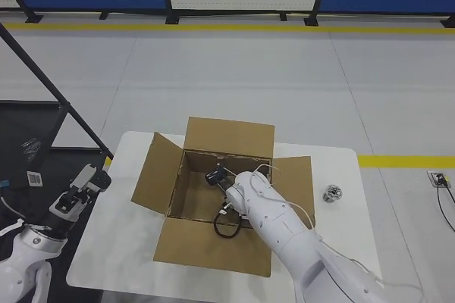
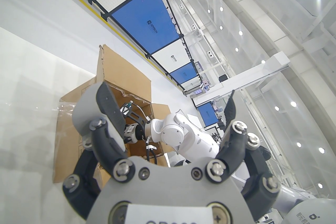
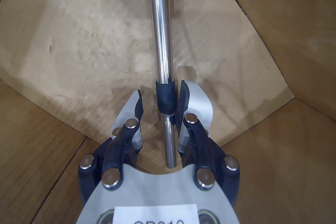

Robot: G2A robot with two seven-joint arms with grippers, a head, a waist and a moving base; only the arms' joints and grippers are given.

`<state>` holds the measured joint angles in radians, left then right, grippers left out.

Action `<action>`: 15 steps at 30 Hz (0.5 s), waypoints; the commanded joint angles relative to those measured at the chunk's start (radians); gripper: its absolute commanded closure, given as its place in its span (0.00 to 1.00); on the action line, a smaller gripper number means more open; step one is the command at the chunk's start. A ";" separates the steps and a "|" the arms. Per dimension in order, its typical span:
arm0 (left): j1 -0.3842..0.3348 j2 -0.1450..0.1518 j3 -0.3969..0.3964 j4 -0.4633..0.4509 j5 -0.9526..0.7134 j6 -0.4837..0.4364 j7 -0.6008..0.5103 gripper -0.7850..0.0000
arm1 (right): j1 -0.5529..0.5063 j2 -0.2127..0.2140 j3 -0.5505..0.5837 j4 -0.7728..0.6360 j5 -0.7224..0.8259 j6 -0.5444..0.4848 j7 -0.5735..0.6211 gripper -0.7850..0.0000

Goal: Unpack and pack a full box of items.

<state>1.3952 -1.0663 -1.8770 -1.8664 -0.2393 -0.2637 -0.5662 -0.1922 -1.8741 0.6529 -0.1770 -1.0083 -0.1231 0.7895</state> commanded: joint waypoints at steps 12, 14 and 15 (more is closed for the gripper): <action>0.012 0.002 -0.003 -0.004 -0.003 -0.007 0.010 0.00 | -0.004 0.001 0.016 0.018 0.015 -0.001 -0.018 0.96; 0.013 0.002 -0.003 -0.004 -0.003 -0.007 0.011 0.00 | -0.002 0.004 0.023 0.019 0.025 -0.005 -0.029 1.00; 0.013 0.002 -0.003 -0.004 -0.003 -0.007 0.011 0.00 | 0.000 0.005 0.027 0.020 0.031 -0.011 -0.033 1.00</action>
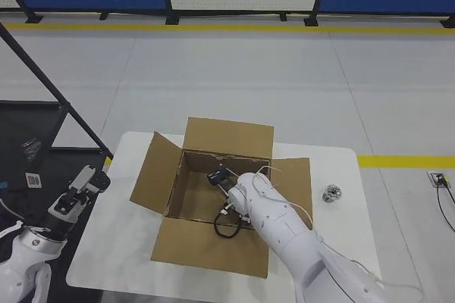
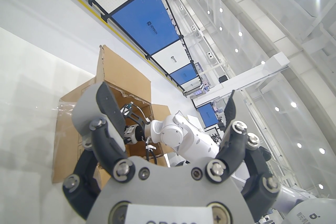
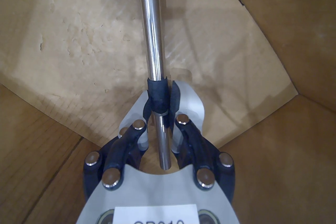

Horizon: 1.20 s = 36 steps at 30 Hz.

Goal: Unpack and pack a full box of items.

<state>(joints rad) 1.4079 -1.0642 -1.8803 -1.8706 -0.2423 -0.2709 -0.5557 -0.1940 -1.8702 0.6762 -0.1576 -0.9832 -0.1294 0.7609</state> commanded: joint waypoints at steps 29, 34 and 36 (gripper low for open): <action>-0.003 0.005 0.025 -0.016 0.008 0.000 -0.007 0.00 | 0.065 0.069 0.075 -0.113 0.078 -0.382 0.015 1.00; -0.005 0.006 0.031 -0.019 0.009 0.001 -0.011 0.00 | 0.056 0.092 0.093 -0.169 0.079 -0.380 0.019 1.00; -0.006 0.006 0.032 -0.020 0.010 0.000 -0.011 0.00 | 0.048 0.103 0.102 -0.198 0.078 -0.371 0.020 1.00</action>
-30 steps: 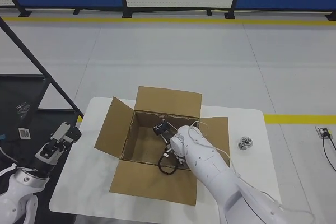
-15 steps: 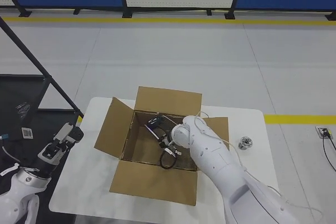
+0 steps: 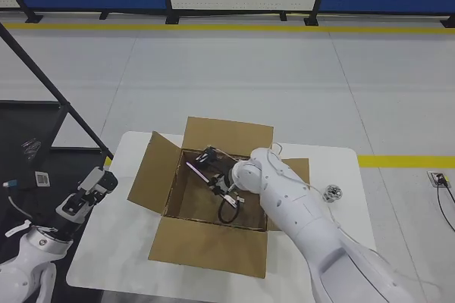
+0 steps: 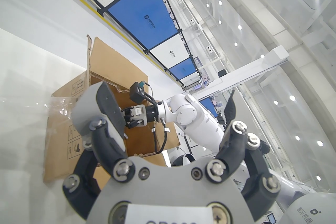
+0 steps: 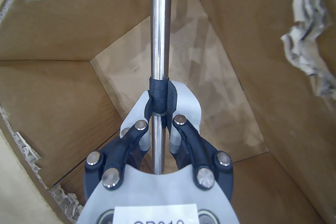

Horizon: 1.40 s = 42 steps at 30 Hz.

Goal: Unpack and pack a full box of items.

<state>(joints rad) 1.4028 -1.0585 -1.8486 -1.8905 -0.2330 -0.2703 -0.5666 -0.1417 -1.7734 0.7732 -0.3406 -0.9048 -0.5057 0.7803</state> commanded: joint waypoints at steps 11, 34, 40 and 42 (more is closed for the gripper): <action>-0.005 0.002 0.003 0.002 -0.006 -0.006 -0.002 0.00 | -0.126 0.103 0.107 -0.320 -0.042 0.077 0.061 1.00; -0.025 0.007 0.012 0.021 -0.012 -0.007 -0.016 0.00 | -0.681 0.266 0.470 -1.361 -0.360 0.442 0.253 1.00; -0.038 0.008 0.022 0.030 -0.017 -0.007 -0.022 0.00 | -0.794 0.286 0.573 -1.541 -0.429 0.517 0.321 1.00; -0.042 0.009 0.026 0.032 -0.015 -0.007 -0.025 0.00 | -0.821 0.291 0.607 -1.586 -0.444 0.536 0.333 1.00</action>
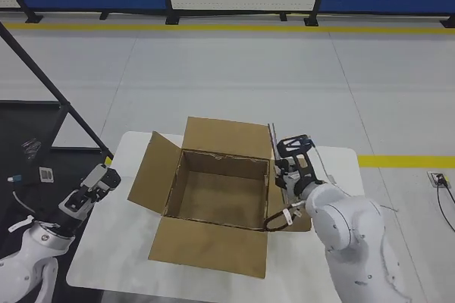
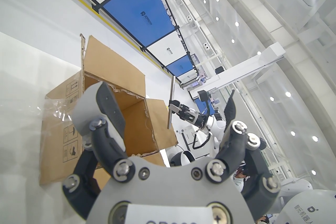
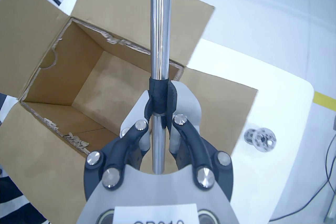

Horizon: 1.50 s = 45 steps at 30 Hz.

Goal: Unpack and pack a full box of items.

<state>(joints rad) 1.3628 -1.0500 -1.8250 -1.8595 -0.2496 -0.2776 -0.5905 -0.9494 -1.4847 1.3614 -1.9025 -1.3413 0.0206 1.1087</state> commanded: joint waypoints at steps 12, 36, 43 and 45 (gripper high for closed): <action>-0.030 0.003 0.029 0.005 0.012 0.010 -0.010 0.00 | -0.080 0.025 0.198 -0.100 -0.108 0.134 0.174 1.00; -0.095 0.008 0.080 -0.010 0.047 0.038 -0.002 0.00 | -0.132 0.059 0.401 0.279 -0.019 0.104 0.098 1.00; -0.090 0.009 0.079 -0.017 0.056 0.042 0.010 0.00 | -0.079 0.071 0.415 0.434 0.014 0.049 0.014 1.00; -0.087 0.009 0.077 -0.018 0.058 0.043 0.014 0.00 | -0.063 0.075 0.417 0.470 0.021 0.036 0.001 1.00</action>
<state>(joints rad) 1.2740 -1.0407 -1.7469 -1.8768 -0.1924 -0.2352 -0.5786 -1.0207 -1.4113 1.7772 -1.4514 -1.3239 0.0629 1.1151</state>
